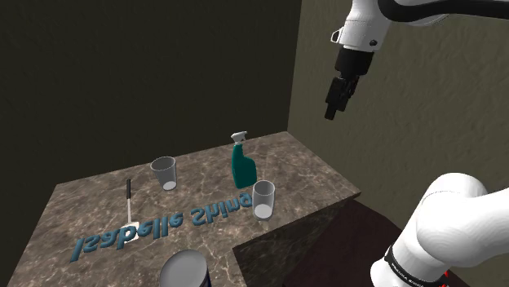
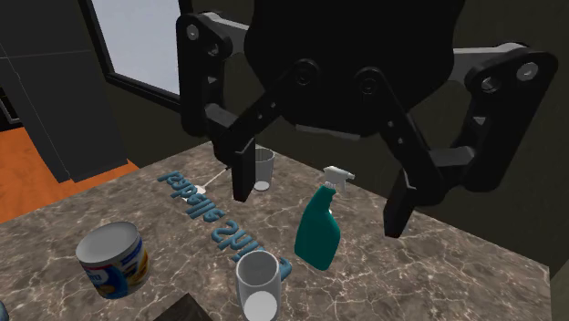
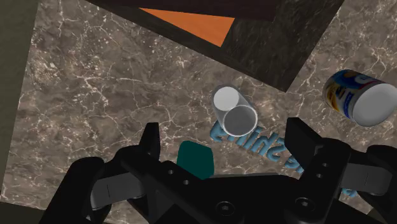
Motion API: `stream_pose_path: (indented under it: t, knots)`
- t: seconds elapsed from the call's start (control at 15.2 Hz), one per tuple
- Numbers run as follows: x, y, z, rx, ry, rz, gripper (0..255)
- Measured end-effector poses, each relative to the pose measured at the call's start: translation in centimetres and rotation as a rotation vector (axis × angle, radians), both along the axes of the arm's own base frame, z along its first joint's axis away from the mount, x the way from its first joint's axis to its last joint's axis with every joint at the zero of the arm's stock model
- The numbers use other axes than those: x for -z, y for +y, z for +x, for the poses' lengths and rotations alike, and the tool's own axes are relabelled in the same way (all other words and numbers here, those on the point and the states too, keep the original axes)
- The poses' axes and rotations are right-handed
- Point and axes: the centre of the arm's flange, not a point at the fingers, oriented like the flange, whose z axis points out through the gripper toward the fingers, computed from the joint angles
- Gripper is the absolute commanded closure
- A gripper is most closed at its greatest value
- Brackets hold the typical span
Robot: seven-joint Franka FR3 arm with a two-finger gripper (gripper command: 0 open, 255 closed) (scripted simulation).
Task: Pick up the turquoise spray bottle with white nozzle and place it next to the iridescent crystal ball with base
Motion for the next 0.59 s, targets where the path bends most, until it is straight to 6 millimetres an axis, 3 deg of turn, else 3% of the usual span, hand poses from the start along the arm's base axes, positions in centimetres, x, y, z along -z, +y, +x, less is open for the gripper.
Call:
stream_pose_path:
  t: [0.26, 0.59]
  knots:
    - [1.8, -1.6, 1.5, -0.057, -0.014, 0.023, 0]
    - [6.3, -4.6, 5.8, -0.192, -0.048, 0.075, 0]
